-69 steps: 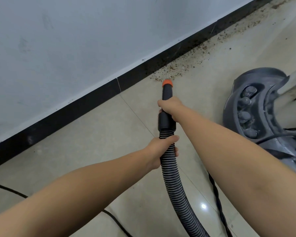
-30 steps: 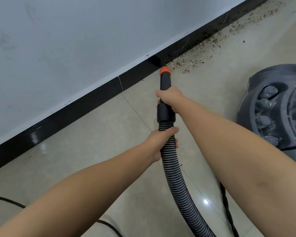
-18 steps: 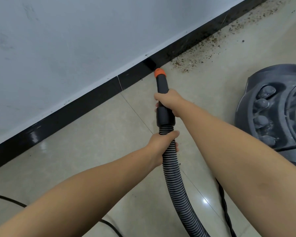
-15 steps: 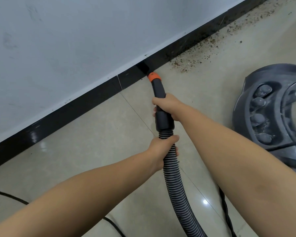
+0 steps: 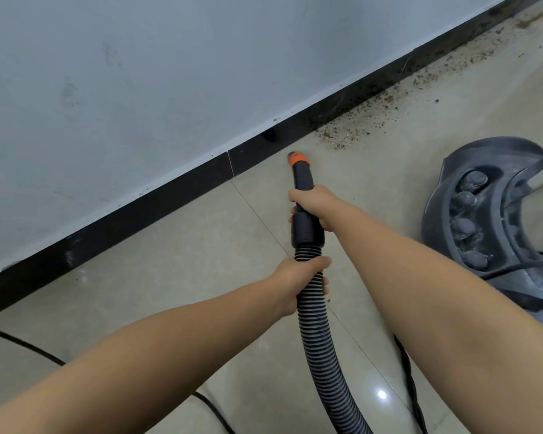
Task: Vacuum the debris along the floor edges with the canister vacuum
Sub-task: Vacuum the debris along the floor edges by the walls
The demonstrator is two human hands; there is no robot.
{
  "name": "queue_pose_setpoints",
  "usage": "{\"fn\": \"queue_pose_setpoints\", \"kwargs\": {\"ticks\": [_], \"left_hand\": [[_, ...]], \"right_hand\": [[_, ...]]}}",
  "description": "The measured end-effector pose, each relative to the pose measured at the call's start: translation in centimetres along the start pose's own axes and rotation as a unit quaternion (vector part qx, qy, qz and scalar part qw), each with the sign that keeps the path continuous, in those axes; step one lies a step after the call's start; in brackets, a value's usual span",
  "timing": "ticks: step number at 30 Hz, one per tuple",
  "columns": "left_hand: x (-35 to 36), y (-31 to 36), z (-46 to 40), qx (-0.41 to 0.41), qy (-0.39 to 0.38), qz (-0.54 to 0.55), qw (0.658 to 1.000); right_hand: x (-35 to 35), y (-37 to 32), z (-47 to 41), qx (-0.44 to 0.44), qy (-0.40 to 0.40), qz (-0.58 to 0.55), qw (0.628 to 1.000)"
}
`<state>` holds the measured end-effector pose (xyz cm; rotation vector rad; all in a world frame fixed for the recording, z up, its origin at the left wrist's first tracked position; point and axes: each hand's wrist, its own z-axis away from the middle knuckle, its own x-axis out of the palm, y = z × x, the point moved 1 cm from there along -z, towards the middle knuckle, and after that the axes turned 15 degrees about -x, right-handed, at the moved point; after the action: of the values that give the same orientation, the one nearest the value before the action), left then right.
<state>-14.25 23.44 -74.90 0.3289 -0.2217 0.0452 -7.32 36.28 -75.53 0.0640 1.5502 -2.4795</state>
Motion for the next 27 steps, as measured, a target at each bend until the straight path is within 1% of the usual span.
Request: {"fn": "queue_pose_setpoints", "kwargs": {"ticks": [4, 7, 12, 19, 27], "left_hand": [[1.3, 1.5, -0.9, 0.002, -0.022, -0.035, 0.999], [2.7, 2.3, -2.0, -0.005, -0.039, -0.034, 0.999], [3.8, 3.3, -3.8, -0.009, -0.044, -0.002, 0.999], [2.8, 5.4, -5.3, 0.003, -0.032, 0.038, 0.999], [2.7, 5.5, -5.0, 0.000, -0.033, 0.037, 0.999]], "right_hand": [[-2.7, 0.3, -1.2, -0.001, 0.089, 0.002, 0.996], [-4.5, 0.7, -2.2, -0.001, 0.118, 0.017, 0.993], [-5.1, 0.3, -4.1, -0.013, 0.087, 0.032, 0.996], [-3.5, -1.2, -6.4, -0.029, 0.060, 0.052, 0.996], [-3.4, -1.5, -6.3, -0.028, 0.061, 0.065, 0.996]]}}
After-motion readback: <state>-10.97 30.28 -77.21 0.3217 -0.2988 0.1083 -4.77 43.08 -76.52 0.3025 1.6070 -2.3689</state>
